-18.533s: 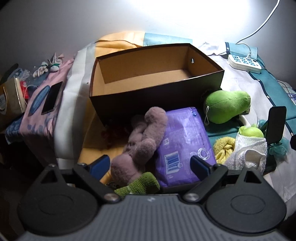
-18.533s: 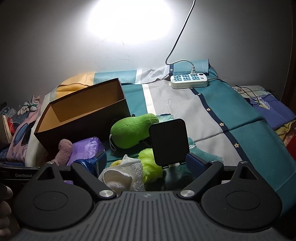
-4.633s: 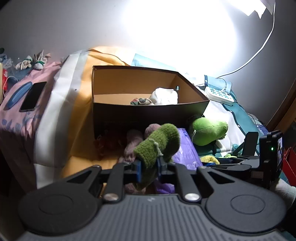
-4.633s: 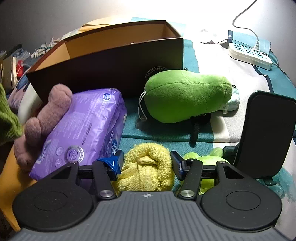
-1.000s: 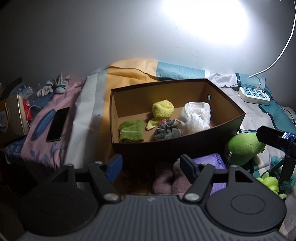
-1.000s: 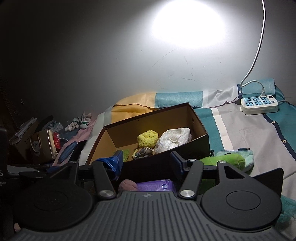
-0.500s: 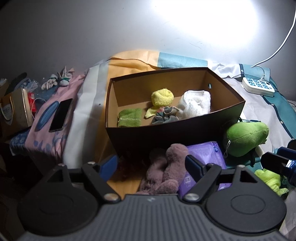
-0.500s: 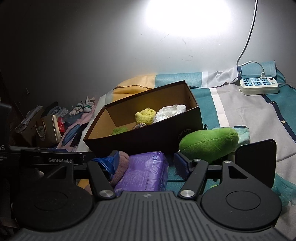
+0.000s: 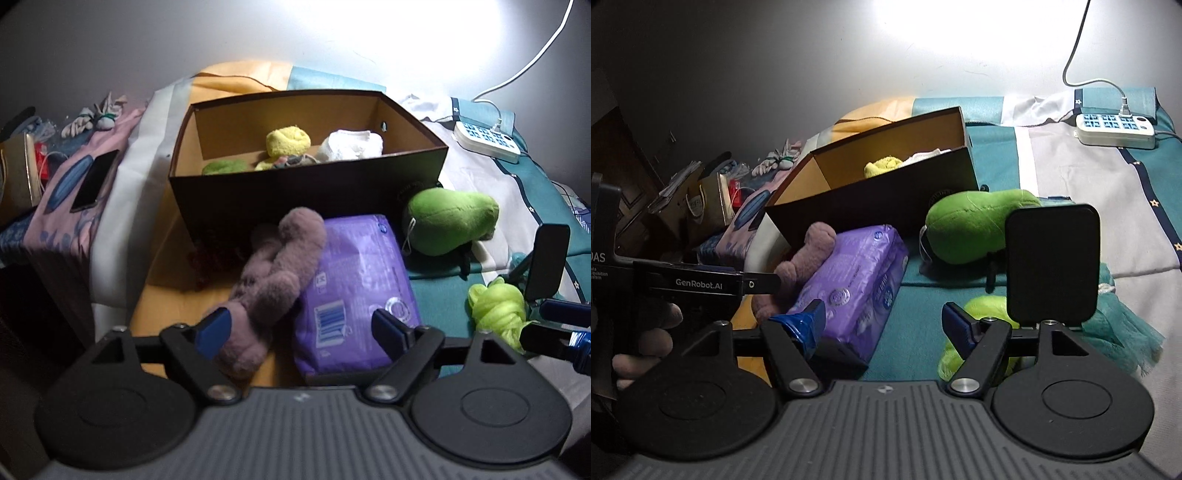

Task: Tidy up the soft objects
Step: 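Grasp the pink plush bunny with the left tool while the right tool grasps the lime mesh puff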

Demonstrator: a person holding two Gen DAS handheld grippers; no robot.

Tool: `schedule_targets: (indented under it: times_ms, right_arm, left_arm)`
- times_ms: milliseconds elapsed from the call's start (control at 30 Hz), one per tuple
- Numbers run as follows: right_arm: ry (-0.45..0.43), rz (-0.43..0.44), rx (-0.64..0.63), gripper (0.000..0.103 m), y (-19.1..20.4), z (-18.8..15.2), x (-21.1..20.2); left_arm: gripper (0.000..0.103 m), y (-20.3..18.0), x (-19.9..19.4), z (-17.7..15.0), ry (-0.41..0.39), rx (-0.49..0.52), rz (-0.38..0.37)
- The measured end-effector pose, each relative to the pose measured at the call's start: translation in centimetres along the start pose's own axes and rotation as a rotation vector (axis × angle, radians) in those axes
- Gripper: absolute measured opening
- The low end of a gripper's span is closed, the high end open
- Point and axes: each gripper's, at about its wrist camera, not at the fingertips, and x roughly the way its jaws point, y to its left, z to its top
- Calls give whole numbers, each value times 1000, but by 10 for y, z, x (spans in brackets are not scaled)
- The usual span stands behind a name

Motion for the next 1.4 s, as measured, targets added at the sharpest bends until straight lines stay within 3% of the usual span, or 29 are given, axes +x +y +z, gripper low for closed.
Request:
schedule_targets:
  times_ms: [267, 533, 733, 867, 1033, 1233, 1400]
  right_arm:
    - [6, -87, 69, 56, -52, -11, -26]
    - [-12, -218, 101, 56, -100, -16, -35]
    - [2, -240, 47, 56, -115, -16, -26]
    - [2, -273, 117, 56, -132, -12, -26]
    - [-22, -179, 225, 56, -144, -10, -42]
    - [72, 14, 124, 55, -98, -9, -27]
    - [136, 64, 109, 54, -66, -12, 3]
  left_arm:
    - [84, -25, -3, -15, 31, 12, -84]
    - [84, -74, -5, -19, 25, 103, -178]
    - [84, -91, -1, -21, 39, 114, -186]
    - [84, -102, -1, -20, 26, 160, -192]
    - [84, -81, -3, -12, -20, 134, -125]
    - [84, -14, 3, 8, -45, 9, 3]
    - [85, 14, 16, 12, -31, 18, 0]
